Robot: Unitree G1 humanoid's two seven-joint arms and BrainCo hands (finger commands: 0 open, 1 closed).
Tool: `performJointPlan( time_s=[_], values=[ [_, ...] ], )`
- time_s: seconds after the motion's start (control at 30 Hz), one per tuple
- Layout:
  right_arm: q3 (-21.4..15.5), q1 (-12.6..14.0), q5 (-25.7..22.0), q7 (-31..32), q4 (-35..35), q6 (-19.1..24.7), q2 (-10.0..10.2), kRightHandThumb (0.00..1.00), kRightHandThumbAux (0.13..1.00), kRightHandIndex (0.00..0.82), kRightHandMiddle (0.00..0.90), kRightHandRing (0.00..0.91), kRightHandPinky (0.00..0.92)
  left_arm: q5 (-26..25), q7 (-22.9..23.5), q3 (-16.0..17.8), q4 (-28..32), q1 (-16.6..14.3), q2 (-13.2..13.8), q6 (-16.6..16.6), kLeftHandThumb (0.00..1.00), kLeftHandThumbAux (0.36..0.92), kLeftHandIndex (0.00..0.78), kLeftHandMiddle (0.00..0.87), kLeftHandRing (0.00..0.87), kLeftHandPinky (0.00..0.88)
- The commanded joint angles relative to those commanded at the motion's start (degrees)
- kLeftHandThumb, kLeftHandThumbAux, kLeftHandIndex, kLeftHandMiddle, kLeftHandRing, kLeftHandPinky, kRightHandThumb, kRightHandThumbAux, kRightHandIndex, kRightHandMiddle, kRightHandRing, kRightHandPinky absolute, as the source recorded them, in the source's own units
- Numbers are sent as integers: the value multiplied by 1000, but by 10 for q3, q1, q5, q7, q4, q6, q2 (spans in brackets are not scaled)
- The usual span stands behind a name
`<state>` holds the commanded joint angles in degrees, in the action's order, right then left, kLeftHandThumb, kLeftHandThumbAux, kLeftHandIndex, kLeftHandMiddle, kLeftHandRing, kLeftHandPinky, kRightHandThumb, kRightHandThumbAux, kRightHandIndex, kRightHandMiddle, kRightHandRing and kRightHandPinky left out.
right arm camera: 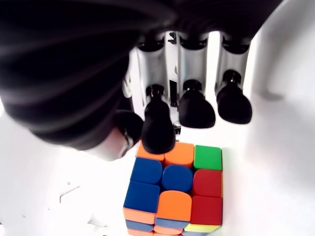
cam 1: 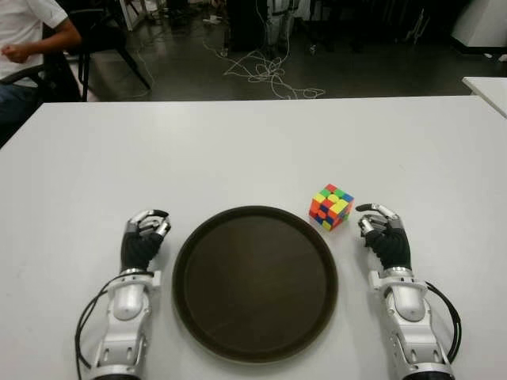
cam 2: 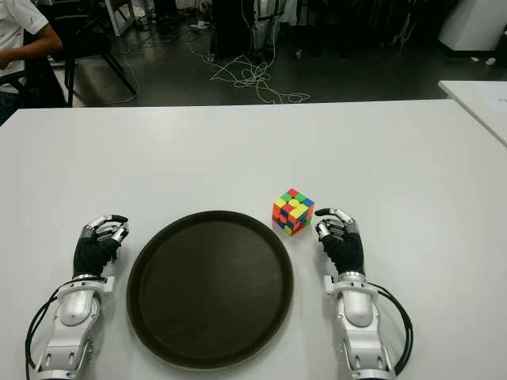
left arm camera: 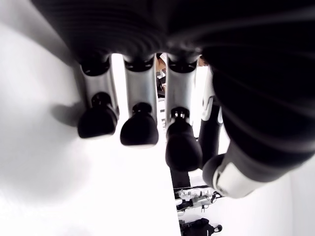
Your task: Pick up the Rubik's Cube and put it in the plate
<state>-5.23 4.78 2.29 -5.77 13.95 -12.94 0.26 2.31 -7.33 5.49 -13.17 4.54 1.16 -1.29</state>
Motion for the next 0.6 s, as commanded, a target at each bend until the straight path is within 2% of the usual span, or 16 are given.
performJointPlan(
  time_s=[0.6],
  values=[
    [2,0,-6,3,0,0,-2,694,727,439,809,815,802,5,0,-3,-3,-1,3,-5,711,705,444,808,820,797]
  ],
)
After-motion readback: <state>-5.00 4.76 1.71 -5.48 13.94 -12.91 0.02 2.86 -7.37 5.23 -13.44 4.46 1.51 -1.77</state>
